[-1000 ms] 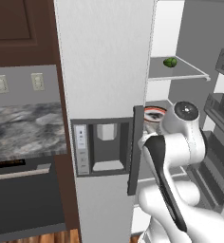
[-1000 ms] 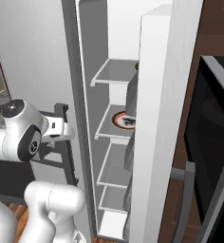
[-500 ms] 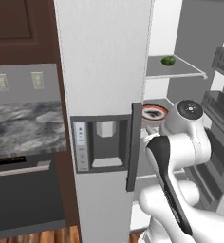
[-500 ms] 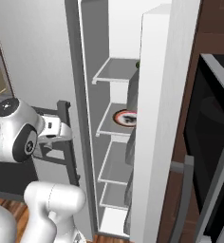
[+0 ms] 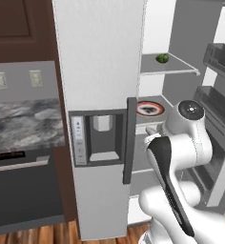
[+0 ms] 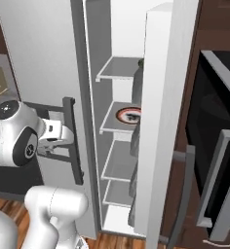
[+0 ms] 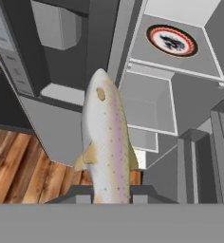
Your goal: Transport the fish from the fridge to the microwave and turn on the microwave.
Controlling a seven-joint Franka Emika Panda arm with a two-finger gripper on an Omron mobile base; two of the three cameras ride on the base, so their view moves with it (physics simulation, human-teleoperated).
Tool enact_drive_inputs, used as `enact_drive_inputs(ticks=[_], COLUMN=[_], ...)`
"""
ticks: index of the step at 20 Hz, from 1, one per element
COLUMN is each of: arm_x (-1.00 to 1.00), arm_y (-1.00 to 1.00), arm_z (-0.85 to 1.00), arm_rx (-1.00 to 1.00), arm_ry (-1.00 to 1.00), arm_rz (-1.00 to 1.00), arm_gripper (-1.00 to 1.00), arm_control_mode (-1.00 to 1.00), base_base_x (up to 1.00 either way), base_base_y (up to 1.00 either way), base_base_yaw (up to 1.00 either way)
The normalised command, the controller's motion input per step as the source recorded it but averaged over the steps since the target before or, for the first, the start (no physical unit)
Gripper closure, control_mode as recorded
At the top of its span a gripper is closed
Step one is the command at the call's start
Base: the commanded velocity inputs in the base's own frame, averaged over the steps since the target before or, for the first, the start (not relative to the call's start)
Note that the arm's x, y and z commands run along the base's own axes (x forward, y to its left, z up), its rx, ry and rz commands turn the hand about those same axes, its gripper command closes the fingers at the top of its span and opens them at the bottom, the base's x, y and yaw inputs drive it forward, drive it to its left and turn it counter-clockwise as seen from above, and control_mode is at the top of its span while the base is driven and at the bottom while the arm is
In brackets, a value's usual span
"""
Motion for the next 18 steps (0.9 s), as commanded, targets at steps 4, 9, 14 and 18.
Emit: enact_drive_inputs(ticks=[4, 9, 14, 18], arm_x=[0.0, 0.0, 0.0, 0.0], arm_y=[0.0, 0.0, 0.0, 0.0], arm_z=[0.0, 0.0, 0.0, 0.0], arm_rx=[0.0, 0.0, 0.0, 0.0], arm_ry=[0.0, 0.0, 0.0, 0.0], arm_rz=[0.0, 0.0, 0.0, 0.0], arm_gripper=[1.0, 1.0, 1.0, 1.0], arm_control_mode=[1.0, 1.0, 1.0, 1.0], base_base_x=[-0.42, -0.37, -0.28, -0.3], base_base_y=[0.0, 0.0, 0.0, 0.0], base_base_yaw=[-0.13, -0.22, -0.3, -0.33])
